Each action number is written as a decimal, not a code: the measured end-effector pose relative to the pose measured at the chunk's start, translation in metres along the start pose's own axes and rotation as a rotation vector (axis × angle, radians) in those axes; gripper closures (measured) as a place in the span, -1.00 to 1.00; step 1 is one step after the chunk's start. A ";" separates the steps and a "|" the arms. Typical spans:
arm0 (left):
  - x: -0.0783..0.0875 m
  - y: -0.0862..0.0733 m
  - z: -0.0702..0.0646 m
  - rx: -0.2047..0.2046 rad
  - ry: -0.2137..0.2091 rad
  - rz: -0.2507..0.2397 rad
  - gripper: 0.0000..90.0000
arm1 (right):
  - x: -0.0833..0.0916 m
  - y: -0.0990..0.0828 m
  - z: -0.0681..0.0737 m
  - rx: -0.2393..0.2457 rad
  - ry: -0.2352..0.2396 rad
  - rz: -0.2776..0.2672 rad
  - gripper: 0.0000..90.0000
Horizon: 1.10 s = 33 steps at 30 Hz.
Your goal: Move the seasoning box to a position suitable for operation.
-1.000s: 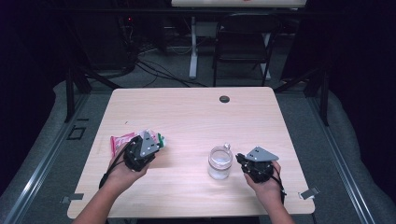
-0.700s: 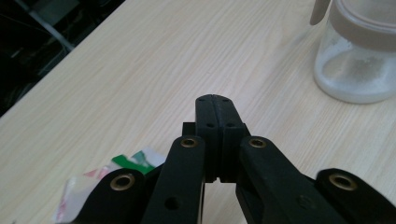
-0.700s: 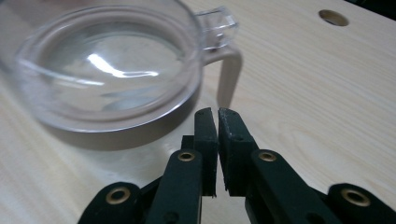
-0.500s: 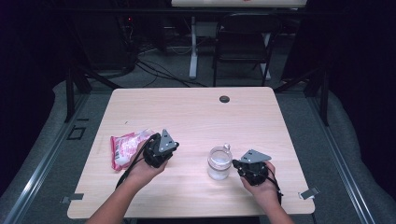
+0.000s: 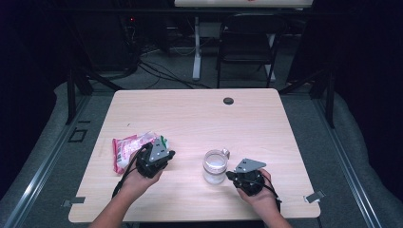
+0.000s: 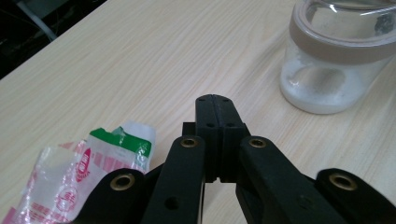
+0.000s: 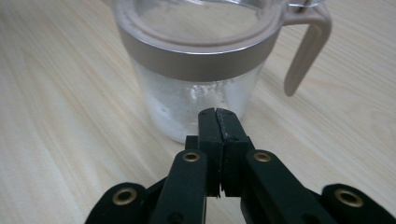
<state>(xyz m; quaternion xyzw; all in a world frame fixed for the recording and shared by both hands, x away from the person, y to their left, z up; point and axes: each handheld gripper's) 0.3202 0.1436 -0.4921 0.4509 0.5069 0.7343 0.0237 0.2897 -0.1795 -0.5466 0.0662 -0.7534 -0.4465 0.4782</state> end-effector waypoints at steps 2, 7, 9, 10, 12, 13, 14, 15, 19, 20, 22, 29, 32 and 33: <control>0.000 -0.006 0.001 0.032 -0.014 -0.016 1.00 | -0.001 0.002 0.003 0.011 0.027 -0.011 0.95; 0.003 -0.015 0.003 0.055 -0.011 -0.027 1.00 | 0.003 0.003 0.004 0.022 0.019 -0.030 0.92; 0.007 -0.017 0.005 0.073 -0.023 -0.033 1.00 | 0.014 0.003 -0.002 0.017 -0.061 -0.048 0.89; 0.008 -0.018 0.006 0.075 -0.022 -0.039 1.00 | 0.014 0.003 -0.002 0.017 -0.061 -0.048 0.89; 0.011 -0.020 0.007 0.093 -0.028 -0.046 1.00 | 0.018 0.002 -0.008 0.010 -0.108 -0.047 0.81; 0.010 -0.022 0.008 0.113 -0.037 -0.051 1.00 | 0.018 -0.001 -0.014 -0.008 -0.134 -0.049 0.72; 0.010 -0.022 0.008 0.113 -0.037 -0.051 1.00 | 0.018 -0.001 -0.014 -0.008 -0.134 -0.049 0.72; 0.009 -0.024 0.007 0.124 -0.046 -0.050 1.00 | 0.013 -0.001 -0.021 -0.023 -0.139 -0.054 0.66; 0.007 -0.029 0.003 0.129 -0.047 -0.036 1.00 | -0.001 0.002 -0.034 -0.031 -0.127 -0.069 0.59; 0.007 -0.029 0.003 0.129 -0.047 -0.036 1.00 | -0.001 0.002 -0.034 -0.031 -0.127 -0.069 0.59; 0.008 -0.032 0.001 0.132 -0.041 -0.035 1.00 | -0.010 0.004 -0.038 -0.020 -0.128 -0.057 0.55; 0.019 -0.044 -0.005 0.157 -0.017 -0.046 0.98 | -0.033 0.011 -0.044 -0.006 -0.098 -0.046 0.48; 0.024 -0.048 -0.006 0.166 -0.006 -0.047 0.98 | -0.039 0.016 -0.046 0.002 -0.089 -0.052 0.50; 0.026 -0.050 -0.007 0.167 -0.004 -0.045 0.98 | -0.042 0.017 -0.047 -0.004 -0.076 -0.060 0.54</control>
Point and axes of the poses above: each handheld gripper's, and its own axes: x roughly backward along the jaws, y roughly out of its top, z roughly to its left, and after that the axes turned 9 degrees about x, right-handed
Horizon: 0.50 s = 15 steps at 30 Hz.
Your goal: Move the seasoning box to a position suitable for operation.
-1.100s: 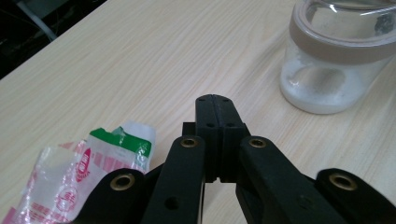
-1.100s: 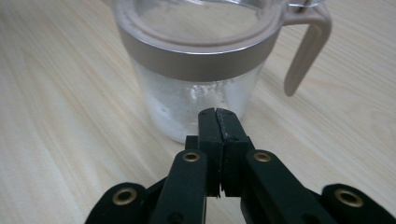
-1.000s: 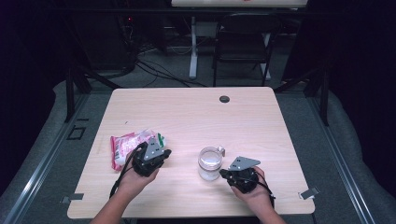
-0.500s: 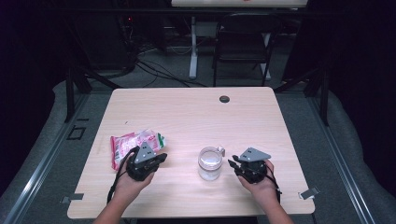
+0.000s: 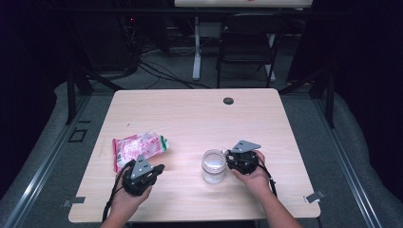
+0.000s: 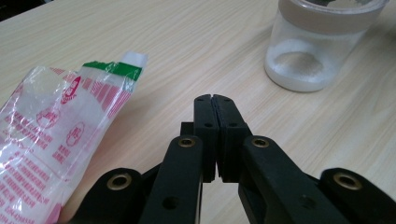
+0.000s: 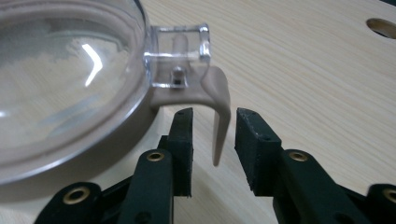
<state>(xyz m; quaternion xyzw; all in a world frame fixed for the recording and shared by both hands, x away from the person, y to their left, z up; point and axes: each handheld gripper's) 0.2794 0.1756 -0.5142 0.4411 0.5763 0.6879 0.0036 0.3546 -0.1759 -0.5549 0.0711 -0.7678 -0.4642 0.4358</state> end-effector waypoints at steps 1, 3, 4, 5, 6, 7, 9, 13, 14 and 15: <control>0.001 -0.001 0.000 0.002 0.004 0.001 0.98 | 0.000 0.000 0.000 0.000 0.000 0.000 0.54; 0.002 -0.003 0.000 0.007 0.011 0.003 0.98 | -0.004 0.002 0.000 0.006 -0.002 0.010 0.64; 0.003 -0.004 -0.001 0.009 0.013 0.006 0.97 | -0.005 0.002 0.000 0.004 0.005 0.010 0.72; 0.003 -0.005 -0.001 0.008 0.015 0.003 0.96 | -0.006 0.003 0.001 0.006 0.005 0.019 0.78; 0.003 -0.005 -0.001 0.006 0.018 0.006 0.96 | -0.006 0.003 0.001 0.007 -0.004 0.023 0.82; 0.003 -0.005 -0.003 0.006 0.018 0.002 0.96 | -0.005 0.004 0.001 0.005 -0.011 0.028 0.87; 0.002 -0.004 -0.005 0.002 0.010 0.002 0.94 | -0.003 0.002 0.000 -0.016 -0.006 0.032 0.91; -0.005 -0.001 -0.011 -0.007 -0.015 0.006 0.88 | 0.003 0.001 0.004 -0.019 -0.019 0.046 0.90; -0.008 0.001 -0.014 -0.008 -0.030 0.006 0.86 | 0.006 -0.001 0.007 -0.036 -0.034 0.051 0.89; -0.010 0.002 -0.015 -0.008 -0.042 0.007 0.86 | 0.006 -0.001 0.007 -0.036 -0.034 0.051 0.89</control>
Point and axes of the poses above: each handheld gripper's, and its own axes: x roughly backward along the jaws, y roughly out of its top, z roughly to its left, and after that the axes turned 9 degrees about x, right-handed
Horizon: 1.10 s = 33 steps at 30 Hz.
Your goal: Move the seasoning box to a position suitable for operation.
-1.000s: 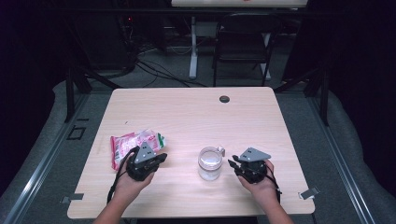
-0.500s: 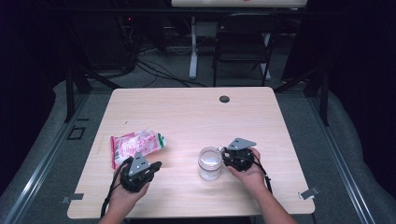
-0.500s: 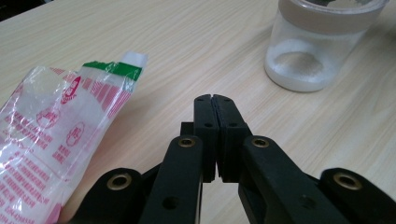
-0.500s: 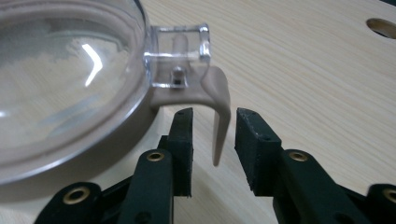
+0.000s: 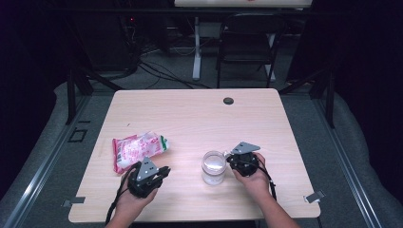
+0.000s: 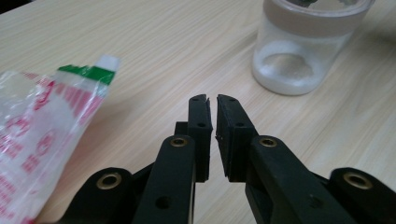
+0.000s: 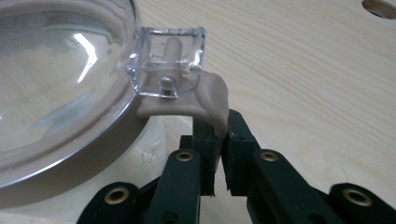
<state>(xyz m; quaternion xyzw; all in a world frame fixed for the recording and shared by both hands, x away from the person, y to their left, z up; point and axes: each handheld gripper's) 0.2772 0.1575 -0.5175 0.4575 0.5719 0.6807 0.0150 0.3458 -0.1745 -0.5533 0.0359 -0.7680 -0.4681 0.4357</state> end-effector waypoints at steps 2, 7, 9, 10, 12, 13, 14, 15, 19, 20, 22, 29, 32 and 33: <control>-0.005 0.003 -0.003 -0.008 -0.018 0.001 0.84 | 0.004 -0.002 0.004 -0.009 -0.014 0.006 0.88; -0.016 0.009 -0.010 -0.005 -0.058 -0.008 0.66 | 0.016 -0.007 0.013 -0.015 -0.021 0.021 0.83; -0.020 0.010 -0.013 -0.010 -0.076 0.000 0.60 | 0.020 -0.008 0.015 -0.002 -0.018 0.028 0.81; -0.021 0.010 -0.014 -0.012 -0.079 -0.002 0.58 | 0.022 -0.008 0.017 -0.002 -0.015 0.025 0.80; -0.023 0.011 -0.016 -0.019 -0.089 -0.002 0.55 | 0.025 -0.009 0.019 0.004 -0.009 0.029 0.79; -0.026 0.013 -0.018 -0.021 -0.099 0.000 0.51 | 0.028 -0.010 0.022 0.008 -0.009 0.031 0.78; -0.026 0.013 -0.018 -0.021 -0.099 0.000 0.48 | 0.028 -0.010 0.022 0.008 -0.009 0.031 0.78; -0.029 0.014 -0.020 -0.028 -0.102 -0.001 0.44 | 0.030 -0.011 0.024 0.008 -0.013 0.032 0.76; -0.034 0.017 -0.022 -0.033 -0.123 0.000 0.40 | 0.033 -0.015 0.027 -0.009 -0.003 0.029 0.75; -0.035 0.017 -0.023 -0.036 -0.127 -0.003 0.38 | 0.034 -0.016 0.028 -0.015 0.001 0.024 0.75; -0.036 0.018 -0.024 -0.040 -0.135 -0.007 0.38 | 0.035 -0.017 0.029 -0.012 0.003 0.015 0.75; -0.037 0.021 -0.027 -0.040 -0.161 -0.011 0.39 | 0.032 -0.014 0.039 0.001 0.000 0.001 0.75; -0.037 0.021 -0.026 -0.043 -0.155 -0.009 0.39 | 0.033 -0.015 0.039 -0.003 0.013 -0.001 0.74; -0.037 0.021 -0.026 -0.042 -0.155 -0.008 0.39 | 0.034 -0.015 0.040 -0.004 0.020 -0.002 0.73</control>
Point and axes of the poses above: each handheld gripper's, and its own axes: x roughly backward along the jaws, y roughly out of its top, z roughly to its left, and after that the axes turned 9 degrees about x, right-handed
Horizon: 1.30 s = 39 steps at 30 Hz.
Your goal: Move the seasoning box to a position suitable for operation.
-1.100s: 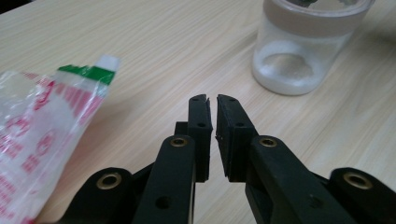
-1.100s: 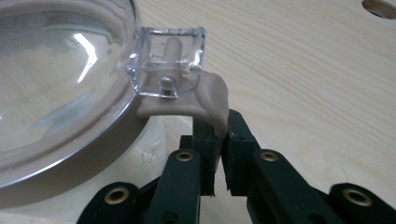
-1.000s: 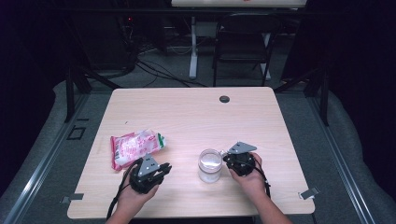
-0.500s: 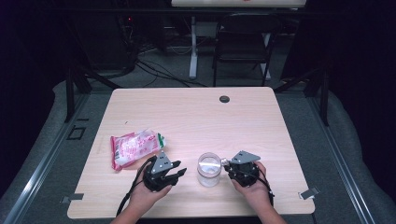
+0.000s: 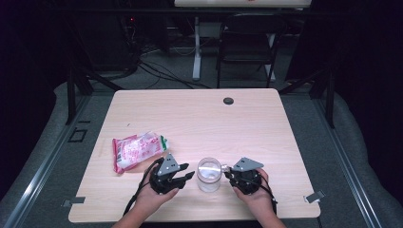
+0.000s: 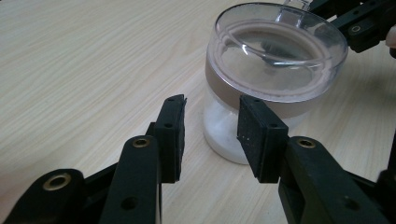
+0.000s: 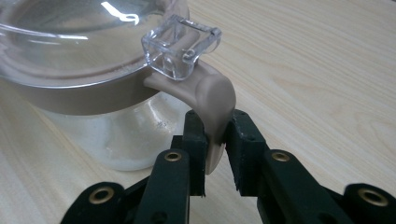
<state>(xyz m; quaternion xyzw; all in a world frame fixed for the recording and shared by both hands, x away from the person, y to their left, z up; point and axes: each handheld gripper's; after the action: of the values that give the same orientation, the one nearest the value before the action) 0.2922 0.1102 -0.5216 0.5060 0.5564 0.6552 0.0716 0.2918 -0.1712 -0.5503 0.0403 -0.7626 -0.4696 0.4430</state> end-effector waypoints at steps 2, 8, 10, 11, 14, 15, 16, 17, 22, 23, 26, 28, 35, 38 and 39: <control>0.000 0.000 0.000 -0.004 0.004 0.002 0.39 | 0.002 0.000 0.000 -0.006 0.018 0.000 0.61; 0.004 0.001 0.002 0.019 0.004 -0.019 0.39 | 0.024 0.005 0.001 -0.003 0.021 -0.029 0.36; 0.005 0.003 0.003 0.024 0.004 -0.017 0.40 | 0.027 0.006 0.000 -0.006 0.028 -0.034 0.34; 0.006 0.004 0.003 0.032 0.006 -0.022 0.41 | 0.031 0.007 0.000 -0.018 0.036 -0.039 0.32; 0.011 0.012 0.005 0.046 0.000 -0.021 0.42 | 0.041 0.011 -0.001 -0.035 0.031 -0.047 0.32; 0.012 0.016 0.006 0.052 -0.010 -0.014 0.42 | 0.044 0.014 -0.002 -0.038 0.031 -0.052 0.32; 0.015 0.025 0.006 0.047 -0.013 -0.027 0.42 | 0.049 0.021 -0.004 -0.036 0.024 -0.063 0.35; 0.015 0.025 0.006 0.047 -0.013 -0.027 0.42 | 0.049 0.021 -0.004 -0.036 0.024 -0.063 0.35; 0.022 0.050 0.005 0.046 -0.016 -0.036 0.36 | 0.059 0.040 -0.010 -0.056 0.011 -0.085 0.40; 0.022 0.055 0.004 0.044 -0.021 -0.011 0.30 | 0.060 0.044 -0.012 -0.060 0.012 -0.082 0.41; 0.017 0.065 0.002 0.066 -0.040 -0.006 0.29 | 0.061 0.055 -0.016 -0.079 0.017 -0.077 0.44; 0.014 0.069 -0.002 0.058 -0.043 -0.006 0.25 | 0.063 0.066 -0.020 -0.091 0.005 -0.081 0.46; 0.011 0.064 -0.004 0.053 -0.039 0.029 0.43 | 0.065 0.070 -0.020 -0.097 0.004 -0.072 0.51; 0.014 0.059 -0.003 0.054 -0.052 0.025 0.58 | 0.062 0.064 -0.017 -0.135 0.043 -0.061 0.59; 0.014 0.059 -0.003 0.054 -0.052 0.025 0.61 | 0.062 0.064 -0.017 -0.135 0.043 -0.061 0.59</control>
<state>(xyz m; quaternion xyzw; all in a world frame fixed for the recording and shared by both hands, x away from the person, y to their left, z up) 0.3106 0.0956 -0.4658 0.5316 0.5656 0.6272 0.0642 0.2889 -0.1770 -0.4597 0.0439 -0.7178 -0.5324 0.4465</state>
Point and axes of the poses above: each handheld gripper's, and its own axes: x roughly backward along the jaws, y roughly out of its top, z roughly to its left, and after that the axes turned 9 degrees about x, right-handed
